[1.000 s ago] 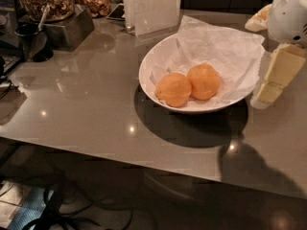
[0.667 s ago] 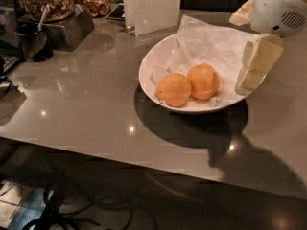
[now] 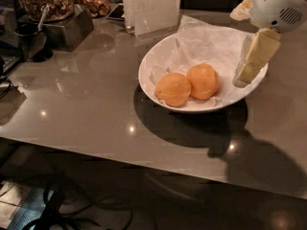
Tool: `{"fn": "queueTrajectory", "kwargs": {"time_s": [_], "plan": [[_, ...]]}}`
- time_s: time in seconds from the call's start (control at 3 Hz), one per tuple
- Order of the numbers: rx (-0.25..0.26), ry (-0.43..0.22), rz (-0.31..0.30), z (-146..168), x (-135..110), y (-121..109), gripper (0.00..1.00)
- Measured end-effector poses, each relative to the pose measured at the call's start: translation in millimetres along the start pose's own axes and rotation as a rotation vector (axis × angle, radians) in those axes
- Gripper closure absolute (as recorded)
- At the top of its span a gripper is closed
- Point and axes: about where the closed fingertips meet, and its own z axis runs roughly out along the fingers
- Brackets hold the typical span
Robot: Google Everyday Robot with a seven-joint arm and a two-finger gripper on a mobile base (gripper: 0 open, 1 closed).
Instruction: Pick orange from white bowl
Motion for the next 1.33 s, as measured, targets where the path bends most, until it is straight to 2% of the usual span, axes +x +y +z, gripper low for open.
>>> {"fn": "queueTrajectory", "kwargs": {"time_s": [0.33, 0.67, 1.0, 1.33], "plan": [[-0.016, -0.044, -0.008, 14, -6, -21, 0.00], [-0.013, -0.047, -0.007, 14, -6, -23, 0.12], [-0.018, -0.053, -0.008, 17, -7, -24, 0.03], [-0.056, -0.077, 0.000, 34, -6, -25, 0.01]]}}
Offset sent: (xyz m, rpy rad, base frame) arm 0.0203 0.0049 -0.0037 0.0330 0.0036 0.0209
